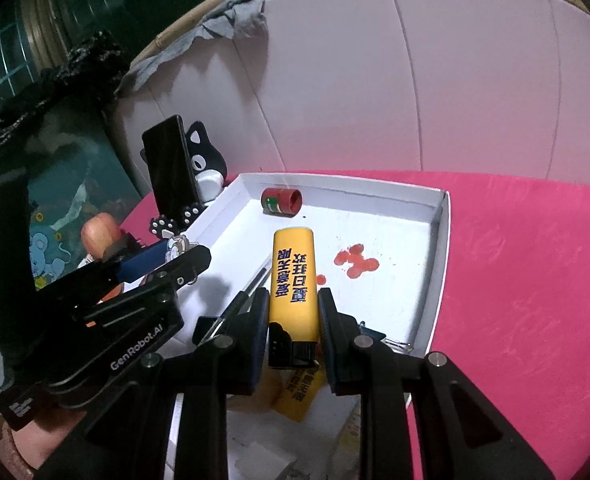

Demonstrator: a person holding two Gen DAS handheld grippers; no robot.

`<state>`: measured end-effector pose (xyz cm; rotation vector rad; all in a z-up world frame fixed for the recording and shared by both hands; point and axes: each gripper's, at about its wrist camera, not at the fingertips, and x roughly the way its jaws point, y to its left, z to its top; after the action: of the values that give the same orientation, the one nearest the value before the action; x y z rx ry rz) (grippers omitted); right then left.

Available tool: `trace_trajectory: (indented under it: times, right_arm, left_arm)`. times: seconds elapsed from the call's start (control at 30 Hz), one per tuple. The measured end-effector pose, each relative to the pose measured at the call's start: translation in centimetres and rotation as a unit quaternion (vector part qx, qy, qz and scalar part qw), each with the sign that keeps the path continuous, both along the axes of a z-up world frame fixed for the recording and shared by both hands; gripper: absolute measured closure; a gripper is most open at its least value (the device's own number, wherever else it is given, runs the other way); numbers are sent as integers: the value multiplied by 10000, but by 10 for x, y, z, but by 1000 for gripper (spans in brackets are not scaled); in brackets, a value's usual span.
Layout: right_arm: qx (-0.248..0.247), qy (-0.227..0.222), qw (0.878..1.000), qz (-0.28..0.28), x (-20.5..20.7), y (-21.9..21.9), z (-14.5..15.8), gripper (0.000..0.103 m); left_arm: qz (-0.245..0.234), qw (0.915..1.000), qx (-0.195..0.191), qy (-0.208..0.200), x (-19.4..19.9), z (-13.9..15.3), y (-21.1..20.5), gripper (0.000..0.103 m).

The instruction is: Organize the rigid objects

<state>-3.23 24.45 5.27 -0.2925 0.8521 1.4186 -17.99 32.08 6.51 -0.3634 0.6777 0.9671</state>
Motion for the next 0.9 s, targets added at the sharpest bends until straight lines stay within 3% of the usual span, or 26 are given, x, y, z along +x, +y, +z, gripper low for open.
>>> trace_trajectory:
  times: [0.27, 0.3, 0.33, 0.37, 0.4, 0.5, 0.53, 0.57, 0.67, 0.9]
  right_arm:
    - [-6, -180, 9998, -31, -6, -4, -3, 79]
    - [-14, -201, 9998, -65, -6, -6, -3, 75]
    - [-14, -243, 9996, -121, -5, -8, -3, 69]
    - [3, -269, 9995, -171, -5, -10, -2, 51]
    - [41, -287, 9993, -226, -4, -13, -1, 36]
    - [106, -397, 9984, -395, -1, -24, 1, 20]
    - [118, -411, 9982, -427, 1, -26, 1, 20]
    - [142, -433, 9979, -465, 2, -30, 1, 19]
    - [267, -539, 9967, -550, 4, -42, 4, 0]
    - [650, -829, 9917, -744, 3, -75, 19, 0]
  left_arm:
    - [134, 9998, -112, 16, 0, -3, 3, 65]
    - [152, 9998, -116, 24, 0, -3, 3, 64]
    - [182, 9998, -112, 36, -1, -4, 3, 50]
    - [209, 9997, -89, 21, -2, -3, 1, 37]
    - [221, 9997, -61, -10, -3, -2, 0, 16]
    - [381, 9992, 61, -108, -11, 3, -6, 5]
    - [412, 9991, 39, -122, -13, 4, -7, 0]
    - [436, 9989, 41, -144, -14, 5, -10, 0]
    - [514, 9983, 168, -223, -20, 13, -22, 0]
    - [529, 9976, 292, -331, -27, 29, -55, 0]
